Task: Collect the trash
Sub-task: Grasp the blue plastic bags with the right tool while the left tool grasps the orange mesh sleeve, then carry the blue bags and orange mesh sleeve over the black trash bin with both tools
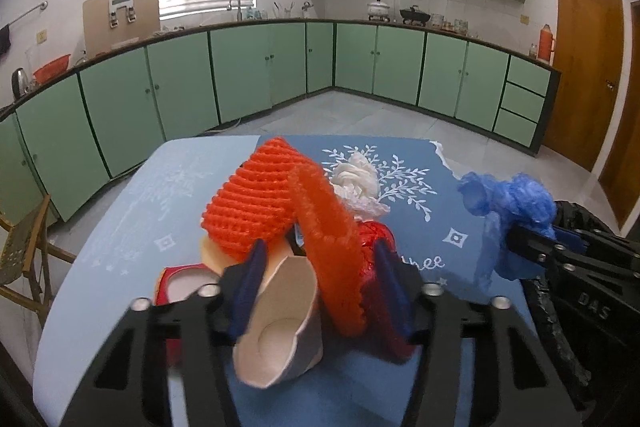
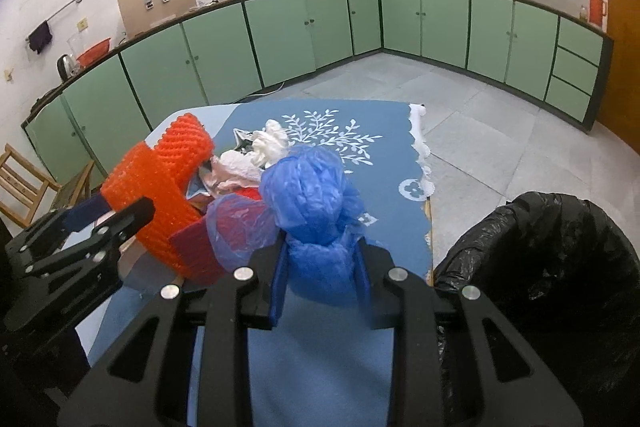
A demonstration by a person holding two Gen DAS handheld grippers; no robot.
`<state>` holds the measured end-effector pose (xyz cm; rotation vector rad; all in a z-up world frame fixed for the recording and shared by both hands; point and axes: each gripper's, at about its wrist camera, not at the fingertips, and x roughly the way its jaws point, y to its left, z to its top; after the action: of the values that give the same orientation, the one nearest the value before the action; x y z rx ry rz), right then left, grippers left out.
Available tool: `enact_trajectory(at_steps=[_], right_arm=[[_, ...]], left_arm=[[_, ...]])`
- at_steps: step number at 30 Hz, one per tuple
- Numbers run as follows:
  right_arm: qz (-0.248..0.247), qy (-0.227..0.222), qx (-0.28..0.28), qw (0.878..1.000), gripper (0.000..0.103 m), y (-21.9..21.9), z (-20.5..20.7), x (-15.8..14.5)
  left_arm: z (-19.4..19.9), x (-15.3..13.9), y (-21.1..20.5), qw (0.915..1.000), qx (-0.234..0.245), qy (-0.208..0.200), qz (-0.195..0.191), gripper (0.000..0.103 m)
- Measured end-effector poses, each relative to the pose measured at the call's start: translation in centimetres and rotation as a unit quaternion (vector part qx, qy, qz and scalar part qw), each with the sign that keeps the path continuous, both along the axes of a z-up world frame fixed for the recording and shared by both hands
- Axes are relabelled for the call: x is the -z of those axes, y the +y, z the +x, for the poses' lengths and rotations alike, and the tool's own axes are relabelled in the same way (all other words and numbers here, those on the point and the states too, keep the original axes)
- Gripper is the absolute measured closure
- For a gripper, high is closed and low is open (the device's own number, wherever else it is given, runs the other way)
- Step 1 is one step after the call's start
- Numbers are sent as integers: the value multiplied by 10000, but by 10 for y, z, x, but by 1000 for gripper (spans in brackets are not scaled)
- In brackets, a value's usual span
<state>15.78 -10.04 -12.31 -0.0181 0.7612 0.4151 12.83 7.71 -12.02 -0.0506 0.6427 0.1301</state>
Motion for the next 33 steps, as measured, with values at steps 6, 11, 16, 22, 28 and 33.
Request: enact_trajectory(at_steps=[6,11,16,22,28,33], right_arm=[[37,4,36,10000,76,-4,-1,-1],[163,-98,75,9998,76,-7,-7,-13],[346,-384,126,9986,76,-17,-16,-37],[514,-666,294,9960,76,-39,-29,-67],[486,-867,675,9928,76,-80,-49,-83],[345,-876,1098,9895,76,-124,-61,-82]], left_arm=[[5,2,1,9999,-3,7,-102,91],[-4,-18,3,9995,-39,-307,-94,92],[-13,-53,-3,9972,35,-752,-21,92],[-26,-84,-26,9931,332,-1120,-34,92],[-28,-91,-65,9904,810,-1093,-253,92],[-23,-88,-102,9867,1207,-975,-484,92]])
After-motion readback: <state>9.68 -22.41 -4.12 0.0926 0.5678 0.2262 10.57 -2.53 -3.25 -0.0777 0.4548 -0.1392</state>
